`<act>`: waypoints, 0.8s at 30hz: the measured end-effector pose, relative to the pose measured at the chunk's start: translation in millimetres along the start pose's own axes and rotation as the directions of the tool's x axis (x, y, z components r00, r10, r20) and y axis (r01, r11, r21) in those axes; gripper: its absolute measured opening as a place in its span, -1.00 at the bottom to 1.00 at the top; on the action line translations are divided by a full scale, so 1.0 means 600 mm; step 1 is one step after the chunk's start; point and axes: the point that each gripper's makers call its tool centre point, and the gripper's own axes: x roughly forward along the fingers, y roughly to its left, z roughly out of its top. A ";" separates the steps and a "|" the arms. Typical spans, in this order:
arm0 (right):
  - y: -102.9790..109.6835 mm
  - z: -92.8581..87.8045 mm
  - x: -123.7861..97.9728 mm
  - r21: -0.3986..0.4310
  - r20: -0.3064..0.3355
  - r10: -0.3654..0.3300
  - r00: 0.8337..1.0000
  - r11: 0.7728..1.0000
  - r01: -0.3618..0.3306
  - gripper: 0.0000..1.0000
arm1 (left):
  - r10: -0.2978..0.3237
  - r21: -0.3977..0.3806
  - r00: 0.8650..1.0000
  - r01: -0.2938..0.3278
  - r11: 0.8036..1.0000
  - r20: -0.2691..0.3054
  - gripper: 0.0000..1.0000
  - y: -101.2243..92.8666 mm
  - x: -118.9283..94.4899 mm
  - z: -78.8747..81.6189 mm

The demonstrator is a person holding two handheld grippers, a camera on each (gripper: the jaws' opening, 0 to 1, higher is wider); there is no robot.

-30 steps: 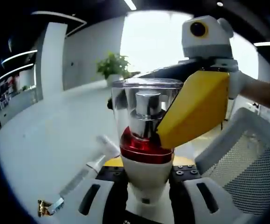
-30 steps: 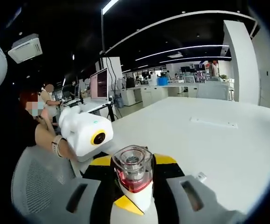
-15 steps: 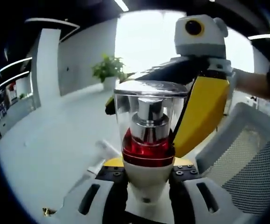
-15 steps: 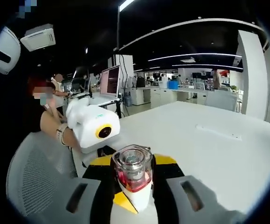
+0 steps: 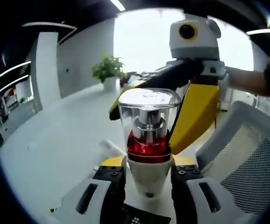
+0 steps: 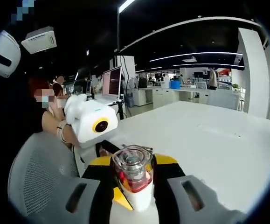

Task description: Arrange the skincare products in the storage area until every visible bottle or jar stands upright without overlapping.

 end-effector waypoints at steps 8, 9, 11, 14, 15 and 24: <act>0.003 -0.002 -0.003 0.012 -0.009 -0.013 1.000 1.000 0.013 -0.19 | 0.004 -0.026 1.000 -0.005 1.000 -0.029 -0.23 -0.002 -0.015 -0.006; 0.003 -0.003 -0.005 0.013 -0.014 -0.021 1.000 1.000 0.021 -0.16 | 0.008 -0.029 0.999 -0.009 1.000 -0.039 -0.22 -0.004 -0.020 -0.008; 0.002 -0.004 -0.010 0.025 -0.021 -0.031 0.999 0.999 0.032 -0.09 | 0.009 -0.035 0.999 -0.011 0.999 -0.044 -0.18 -0.007 -0.029 -0.008; 0.004 -0.001 -0.020 0.041 -0.015 -0.056 0.998 0.998 0.056 -0.02 | 0.014 -0.040 0.999 -0.015 0.999 -0.044 -0.07 -0.009 -0.039 -0.004; 0.006 -0.003 -0.023 0.037 -0.021 -0.065 0.998 0.997 0.066 0.03 | 0.014 -0.038 0.999 -0.015 0.999 -0.047 -0.04 -0.011 -0.043 -0.003; 0.012 -0.016 -0.037 0.004 -0.070 -0.133 0.989 0.991 0.134 0.15 | 0.051 -0.036 0.997 -0.053 0.998 -0.061 0.30 -0.028 -0.077 0.003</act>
